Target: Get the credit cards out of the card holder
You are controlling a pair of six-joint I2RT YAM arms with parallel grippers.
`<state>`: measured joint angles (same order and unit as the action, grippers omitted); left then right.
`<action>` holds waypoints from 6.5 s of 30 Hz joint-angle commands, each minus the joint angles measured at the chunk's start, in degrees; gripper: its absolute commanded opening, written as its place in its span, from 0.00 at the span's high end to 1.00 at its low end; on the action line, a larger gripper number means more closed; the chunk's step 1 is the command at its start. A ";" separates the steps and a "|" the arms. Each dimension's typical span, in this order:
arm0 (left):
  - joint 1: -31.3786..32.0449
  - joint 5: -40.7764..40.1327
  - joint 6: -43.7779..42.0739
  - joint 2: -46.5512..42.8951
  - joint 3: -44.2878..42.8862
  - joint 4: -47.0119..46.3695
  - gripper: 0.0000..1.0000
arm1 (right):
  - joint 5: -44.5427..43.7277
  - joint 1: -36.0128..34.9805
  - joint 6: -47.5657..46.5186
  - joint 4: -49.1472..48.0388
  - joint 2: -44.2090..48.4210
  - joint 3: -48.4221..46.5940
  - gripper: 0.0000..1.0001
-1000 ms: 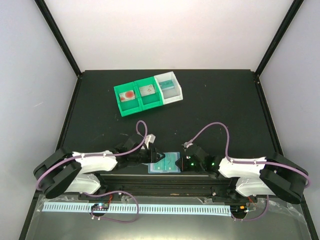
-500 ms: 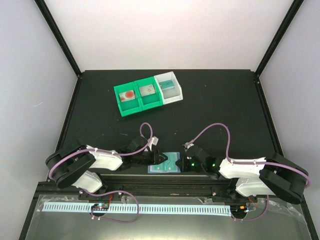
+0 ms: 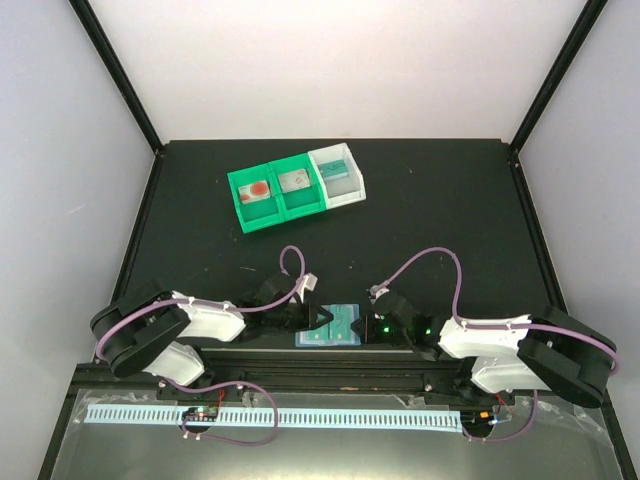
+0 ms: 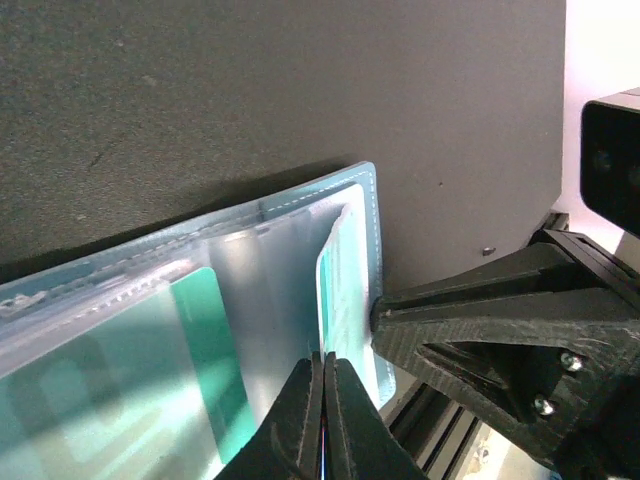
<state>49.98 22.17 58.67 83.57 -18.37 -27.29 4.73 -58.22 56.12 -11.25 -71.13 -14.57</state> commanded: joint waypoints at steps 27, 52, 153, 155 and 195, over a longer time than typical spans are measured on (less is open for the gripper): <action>-1.28 -8.45 -5.85 -20.91 -0.05 21.85 0.98 | -1.39 -0.54 -1.74 4.67 1.46 0.76 0.89; -1.98 9.82 -15.56 -43.01 -2.43 33.77 0.98 | 14.51 -0.49 -24.26 22.79 25.82 -13.60 0.67; -23.19 -41.16 -21.08 8.31 -49.10 44.42 0.47 | -6.70 4.98 -18.45 33.61 36.15 -22.69 0.99; -23.96 -40.99 -22.02 11.46 -51.62 44.42 0.47 | -6.36 4.95 -18.41 33.63 36.55 -22.65 0.99; -29.32 -32.54 -23.53 23.15 -60.08 51.00 0.81 | -8.21 4.95 -16.62 38.89 42.05 -20.32 0.99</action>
<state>20.99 -12.25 34.44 111.85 -79.90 22.37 -1.78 -53.52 38.74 26.79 -30.24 -35.00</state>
